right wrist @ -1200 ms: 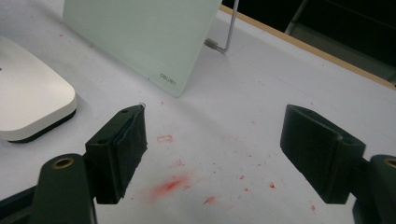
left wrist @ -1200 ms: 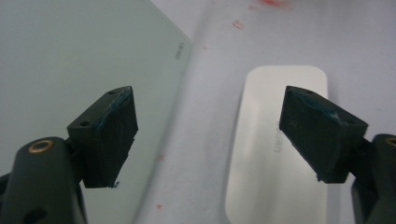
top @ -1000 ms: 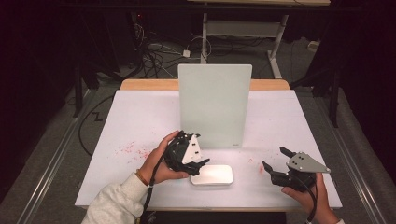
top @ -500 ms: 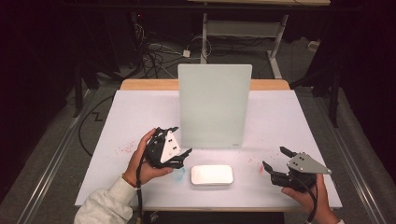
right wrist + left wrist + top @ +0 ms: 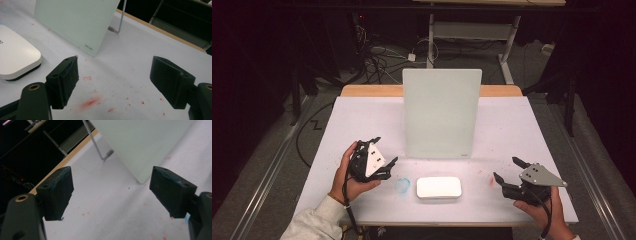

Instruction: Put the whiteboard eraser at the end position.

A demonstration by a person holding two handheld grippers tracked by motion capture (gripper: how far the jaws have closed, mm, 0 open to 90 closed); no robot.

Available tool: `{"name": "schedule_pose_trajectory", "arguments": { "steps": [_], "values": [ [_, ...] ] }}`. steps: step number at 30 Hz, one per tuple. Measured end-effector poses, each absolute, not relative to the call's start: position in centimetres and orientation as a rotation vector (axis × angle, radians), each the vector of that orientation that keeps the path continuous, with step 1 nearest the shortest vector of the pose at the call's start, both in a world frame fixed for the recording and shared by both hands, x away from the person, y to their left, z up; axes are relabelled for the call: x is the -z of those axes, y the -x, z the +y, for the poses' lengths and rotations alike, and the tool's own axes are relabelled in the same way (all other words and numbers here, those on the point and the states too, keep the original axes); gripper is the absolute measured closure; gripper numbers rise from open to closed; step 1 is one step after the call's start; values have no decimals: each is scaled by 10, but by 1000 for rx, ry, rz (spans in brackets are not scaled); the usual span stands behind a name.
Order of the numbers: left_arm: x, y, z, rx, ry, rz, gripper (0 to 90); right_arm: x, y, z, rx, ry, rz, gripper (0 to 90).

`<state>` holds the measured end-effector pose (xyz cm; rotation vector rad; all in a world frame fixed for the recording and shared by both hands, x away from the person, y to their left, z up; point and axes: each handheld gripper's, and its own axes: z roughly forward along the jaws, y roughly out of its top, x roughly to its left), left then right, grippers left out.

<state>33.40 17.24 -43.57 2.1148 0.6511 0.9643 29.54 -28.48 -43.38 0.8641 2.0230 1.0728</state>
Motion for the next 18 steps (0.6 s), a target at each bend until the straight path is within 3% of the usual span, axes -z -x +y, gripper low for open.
{"name": "schedule_pose_trajectory", "arguments": {
  "steps": [18],
  "values": [
    [458, -319, 206, -921, -2119, 765, 176, 435, -298, -287, -1072, -864, 2007, 223]
  ]
}}
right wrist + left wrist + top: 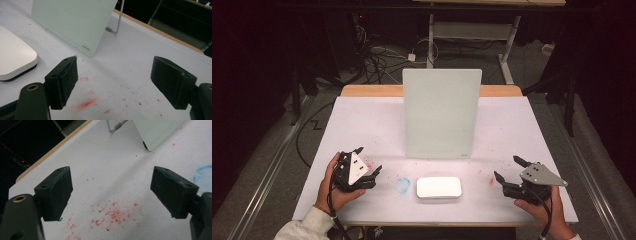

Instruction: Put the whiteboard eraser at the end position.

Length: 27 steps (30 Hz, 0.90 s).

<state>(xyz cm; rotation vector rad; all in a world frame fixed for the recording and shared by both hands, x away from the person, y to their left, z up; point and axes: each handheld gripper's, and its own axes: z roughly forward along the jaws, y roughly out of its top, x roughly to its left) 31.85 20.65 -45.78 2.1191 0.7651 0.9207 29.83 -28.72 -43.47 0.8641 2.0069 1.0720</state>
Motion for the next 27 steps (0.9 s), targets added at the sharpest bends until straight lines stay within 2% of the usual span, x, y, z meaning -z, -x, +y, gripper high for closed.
{"name": "schedule_pose_trajectory", "arguments": {
  "steps": [27],
  "values": [
    [459, -318, 203, -900, -2150, 748, 176, 434, -296, -284, -1063, -854, 2013, 223]
  ]
}}
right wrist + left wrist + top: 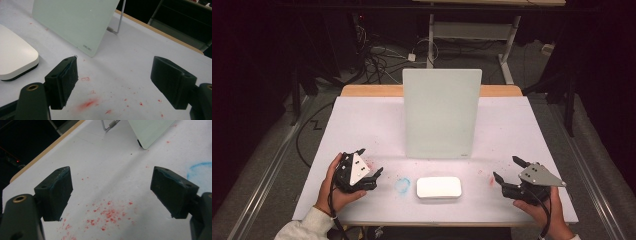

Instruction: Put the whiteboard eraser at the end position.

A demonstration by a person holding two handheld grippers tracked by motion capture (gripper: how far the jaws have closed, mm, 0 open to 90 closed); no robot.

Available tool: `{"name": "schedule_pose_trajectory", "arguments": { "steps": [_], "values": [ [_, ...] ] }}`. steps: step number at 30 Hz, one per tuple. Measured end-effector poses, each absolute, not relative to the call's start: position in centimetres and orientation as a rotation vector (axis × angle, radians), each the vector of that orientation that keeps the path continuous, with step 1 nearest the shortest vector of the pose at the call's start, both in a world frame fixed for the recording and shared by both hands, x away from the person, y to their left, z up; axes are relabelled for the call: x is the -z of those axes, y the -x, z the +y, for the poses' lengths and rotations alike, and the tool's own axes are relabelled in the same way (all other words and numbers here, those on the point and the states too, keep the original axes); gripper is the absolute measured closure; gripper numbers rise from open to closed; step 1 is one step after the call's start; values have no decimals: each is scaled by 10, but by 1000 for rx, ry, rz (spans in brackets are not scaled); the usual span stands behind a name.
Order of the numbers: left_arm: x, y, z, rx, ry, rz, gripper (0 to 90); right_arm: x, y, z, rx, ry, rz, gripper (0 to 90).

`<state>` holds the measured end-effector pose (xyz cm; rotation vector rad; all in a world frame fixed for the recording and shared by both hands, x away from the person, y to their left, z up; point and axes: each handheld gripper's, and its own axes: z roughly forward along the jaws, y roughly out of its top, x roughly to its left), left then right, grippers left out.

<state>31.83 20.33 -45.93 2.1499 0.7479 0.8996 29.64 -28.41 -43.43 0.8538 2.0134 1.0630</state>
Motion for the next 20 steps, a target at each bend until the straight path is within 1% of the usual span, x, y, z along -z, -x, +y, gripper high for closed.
{"name": "schedule_pose_trajectory", "arguments": {
  "steps": [20],
  "values": [
    [460, -324, 203, -861, -2153, 762, 176, 435, -300, -289, -1071, -883, 2003, 223]
  ]
}}
